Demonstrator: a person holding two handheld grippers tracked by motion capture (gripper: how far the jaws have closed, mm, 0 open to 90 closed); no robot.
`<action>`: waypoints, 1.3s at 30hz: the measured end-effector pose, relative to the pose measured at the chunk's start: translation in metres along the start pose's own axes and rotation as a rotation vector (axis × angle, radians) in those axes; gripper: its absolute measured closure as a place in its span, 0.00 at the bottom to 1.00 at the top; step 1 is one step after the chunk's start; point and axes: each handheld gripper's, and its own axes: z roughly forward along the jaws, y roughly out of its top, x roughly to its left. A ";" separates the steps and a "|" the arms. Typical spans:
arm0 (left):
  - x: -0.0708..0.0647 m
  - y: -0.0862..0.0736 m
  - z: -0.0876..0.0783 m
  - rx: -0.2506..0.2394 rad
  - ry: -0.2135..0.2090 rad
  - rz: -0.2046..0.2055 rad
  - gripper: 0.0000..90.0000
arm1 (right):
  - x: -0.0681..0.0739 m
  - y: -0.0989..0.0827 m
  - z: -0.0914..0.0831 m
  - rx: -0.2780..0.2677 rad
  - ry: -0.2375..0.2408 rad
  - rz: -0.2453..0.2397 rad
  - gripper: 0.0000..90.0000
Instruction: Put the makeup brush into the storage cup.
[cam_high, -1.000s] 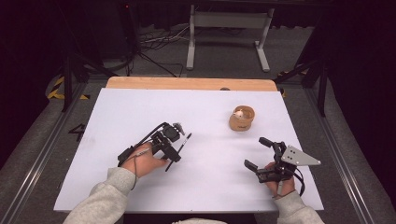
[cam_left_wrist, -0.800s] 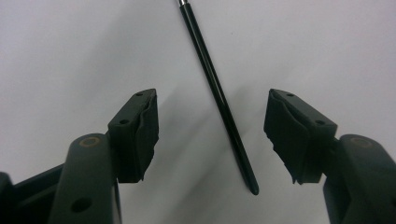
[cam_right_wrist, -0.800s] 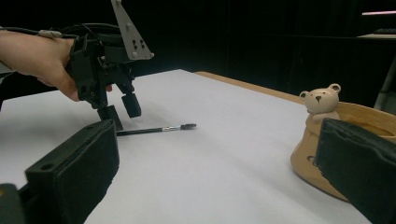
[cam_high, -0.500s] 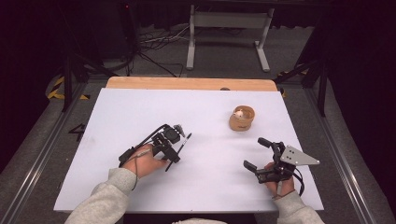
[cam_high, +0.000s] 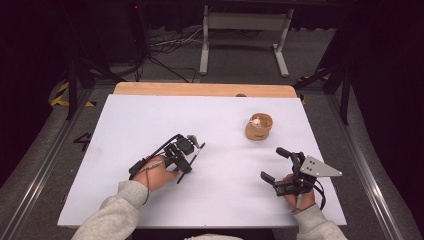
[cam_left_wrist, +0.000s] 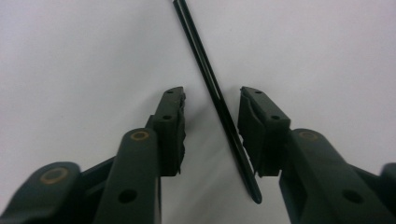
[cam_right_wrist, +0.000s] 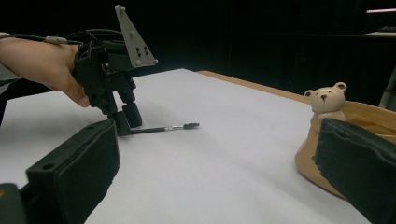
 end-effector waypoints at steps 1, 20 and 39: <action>0.000 0.000 0.000 0.000 0.006 0.001 0.73 | 0.000 0.000 0.000 0.000 0.001 0.000 0.00; -0.002 0.001 -0.001 0.016 0.018 0.023 0.94 | 0.000 0.000 0.001 0.007 0.000 0.001 0.01; -0.004 -0.006 -0.024 -0.111 0.020 0.026 0.95 | 0.000 -0.001 0.000 0.007 -0.006 0.000 0.01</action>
